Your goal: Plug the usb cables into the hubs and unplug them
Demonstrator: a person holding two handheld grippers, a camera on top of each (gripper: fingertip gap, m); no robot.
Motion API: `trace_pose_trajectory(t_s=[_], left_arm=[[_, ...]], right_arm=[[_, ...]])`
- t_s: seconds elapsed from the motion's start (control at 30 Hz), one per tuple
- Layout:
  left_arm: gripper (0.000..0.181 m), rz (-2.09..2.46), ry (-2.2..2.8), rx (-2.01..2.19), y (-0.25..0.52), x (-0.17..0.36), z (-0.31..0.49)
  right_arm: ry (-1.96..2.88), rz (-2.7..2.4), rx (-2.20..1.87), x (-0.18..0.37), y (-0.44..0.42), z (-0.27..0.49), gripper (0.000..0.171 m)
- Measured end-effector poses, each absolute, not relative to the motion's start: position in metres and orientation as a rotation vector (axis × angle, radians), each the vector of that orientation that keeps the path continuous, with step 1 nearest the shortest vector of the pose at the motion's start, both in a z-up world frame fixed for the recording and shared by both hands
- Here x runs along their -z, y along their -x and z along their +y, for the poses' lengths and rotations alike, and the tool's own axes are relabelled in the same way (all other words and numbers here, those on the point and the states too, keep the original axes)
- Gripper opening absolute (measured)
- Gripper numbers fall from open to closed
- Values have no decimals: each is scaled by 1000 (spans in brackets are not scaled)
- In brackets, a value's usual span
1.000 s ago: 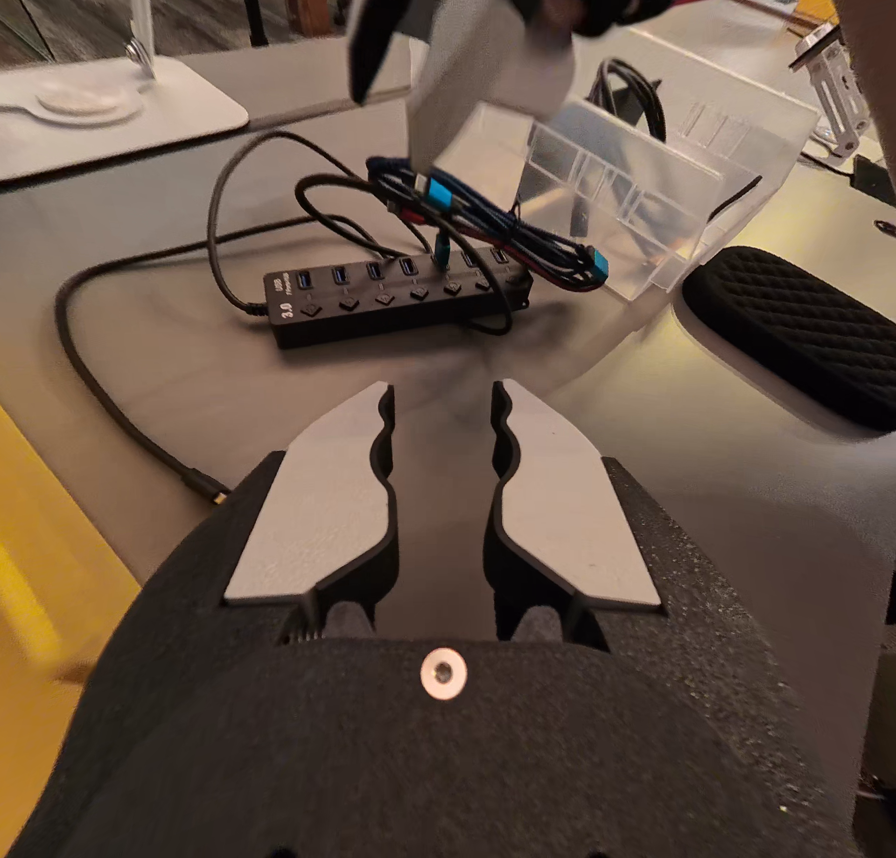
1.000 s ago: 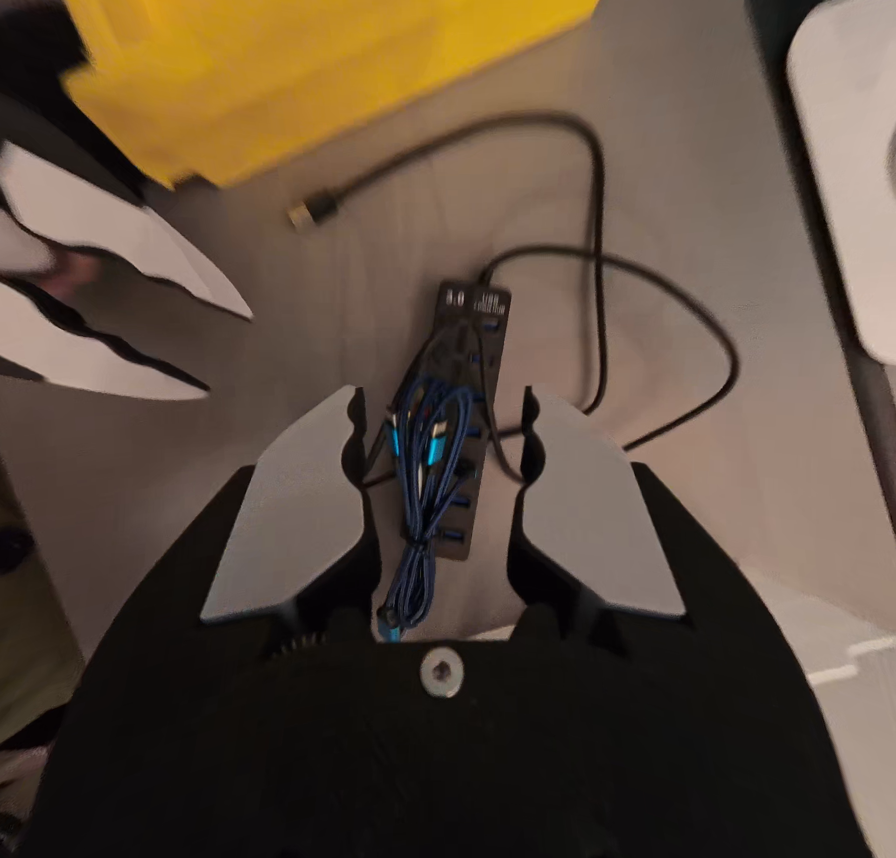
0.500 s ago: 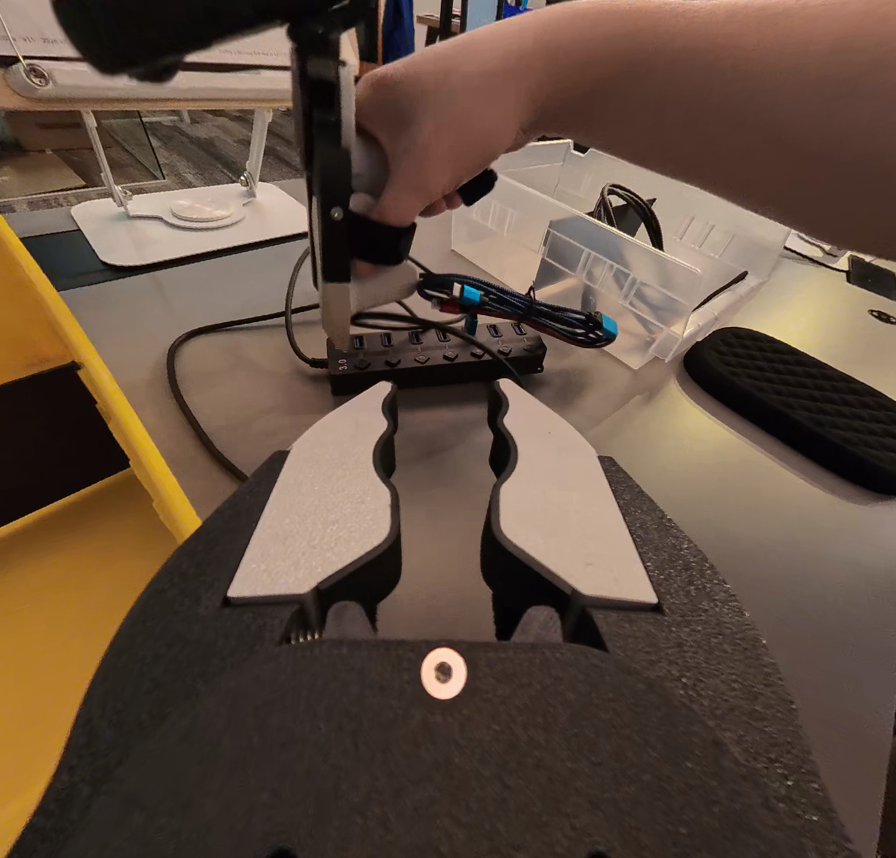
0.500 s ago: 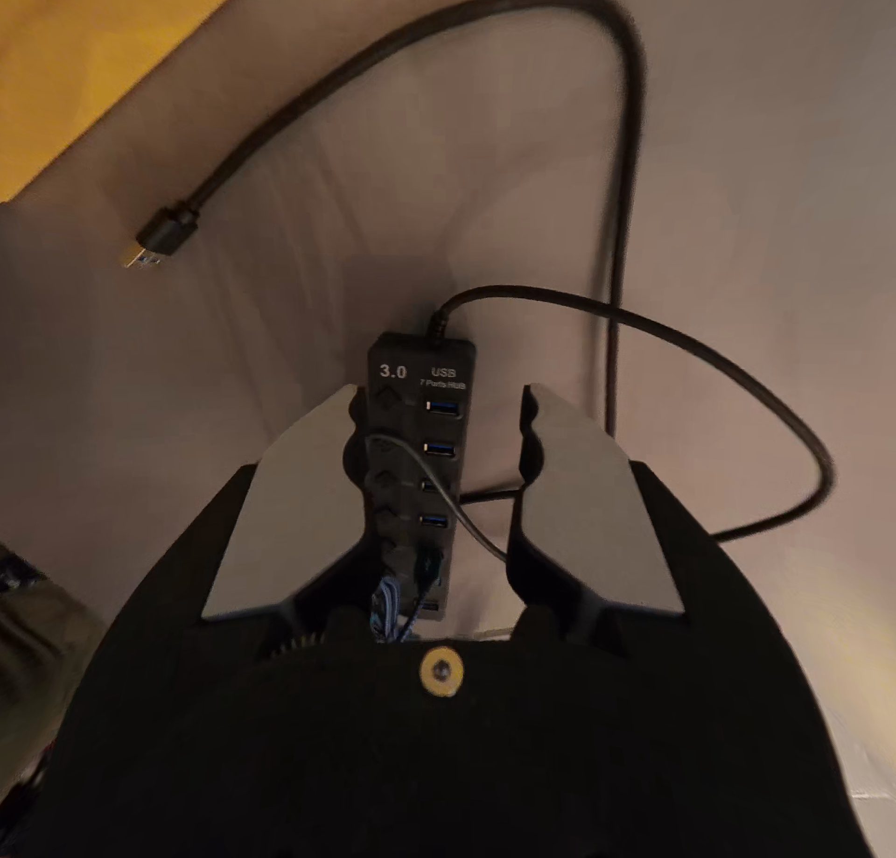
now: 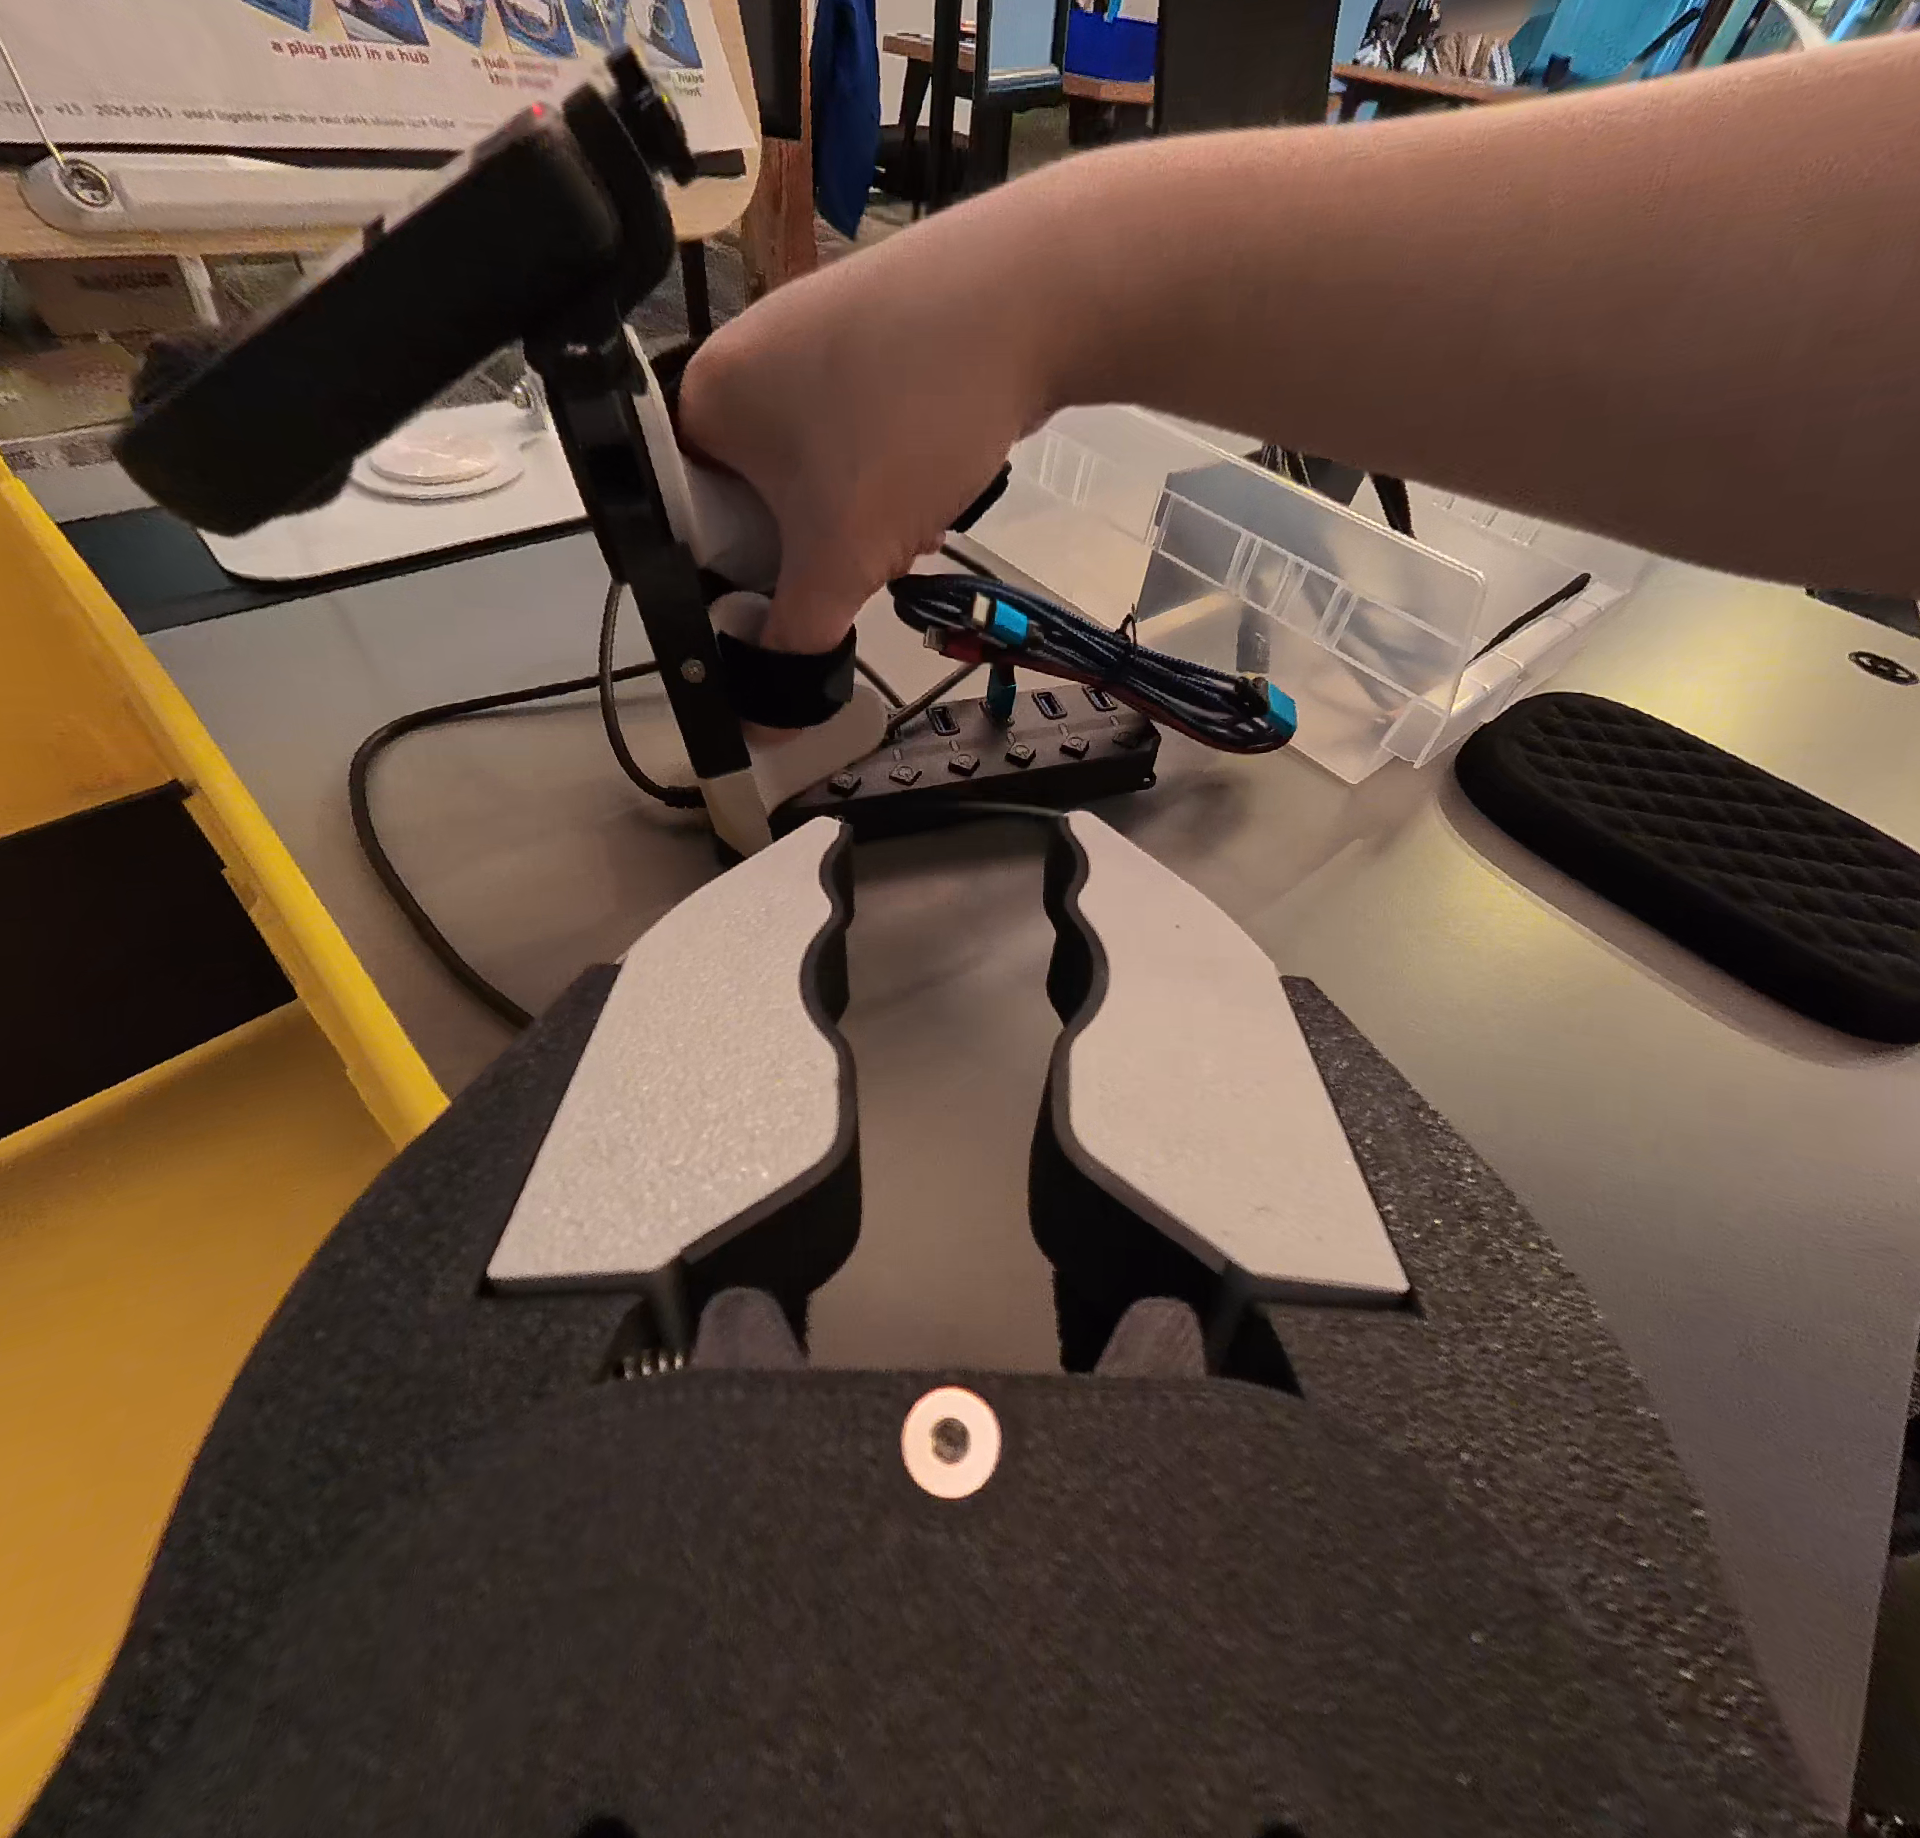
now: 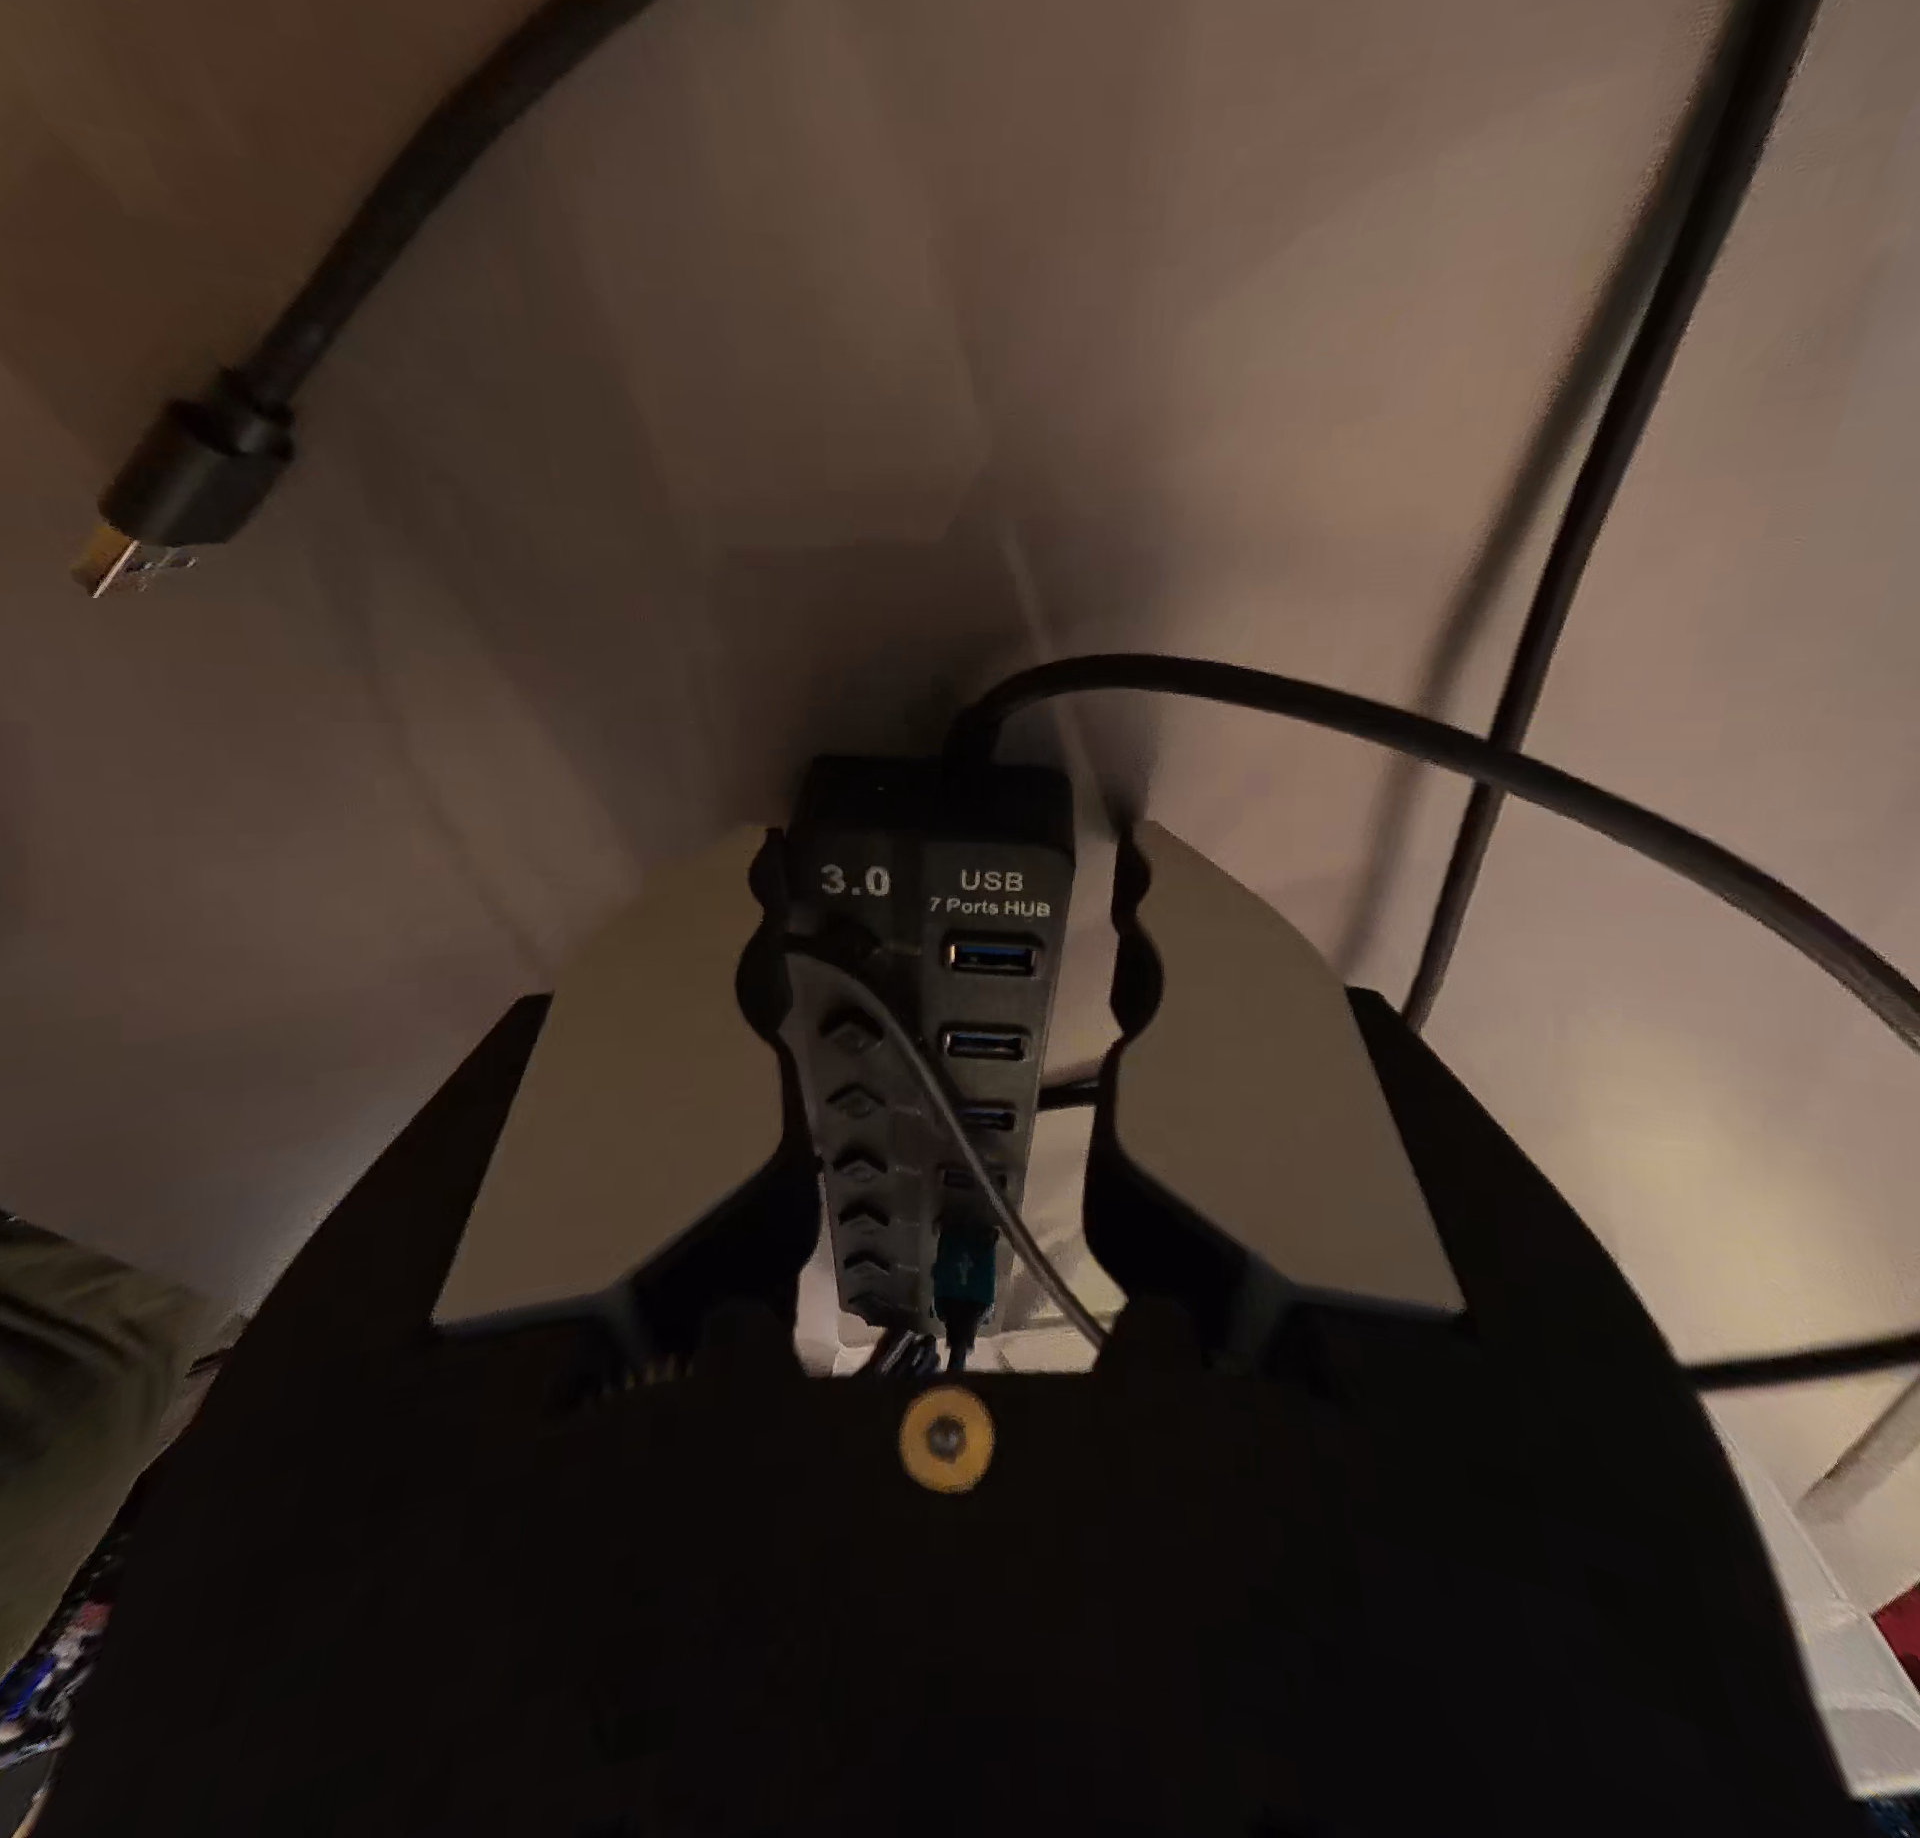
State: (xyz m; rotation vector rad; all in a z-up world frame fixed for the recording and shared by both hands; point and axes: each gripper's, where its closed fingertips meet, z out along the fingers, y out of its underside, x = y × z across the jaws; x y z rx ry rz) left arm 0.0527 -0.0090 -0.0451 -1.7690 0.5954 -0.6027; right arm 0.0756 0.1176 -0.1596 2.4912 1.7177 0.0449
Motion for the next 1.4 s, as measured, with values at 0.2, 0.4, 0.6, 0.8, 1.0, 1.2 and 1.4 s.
trace_pose_trajectory(t_s=[0.2,0.4,0.6,0.8,1.0,1.2,1.4], left_arm=[[34,594,1794,596,-52,50,-6],[40,609,1815,609,-58,59,-4],[54,625,1769,668,-78,58,4],[80,744,1812,711,-110,71,22],[69,837,1893,612,-120,97,29],[66,842,1940,446,-124,111,37],[53,659,1897,426,-114,87,55]], right_arm=[[-2476,1798,-80,160,-74,115,54],[-2563,2031,281,116,-66,100,53],[-2636,2132,913,39,-75,80,54],[-2552,2245,1260,10,-85,56,54],[-2724,2109,1344,4,-90,64,53],[-2909,1895,1428,-18,-87,67,53],[-3071,1702,1519,-39,-88,65,53]])
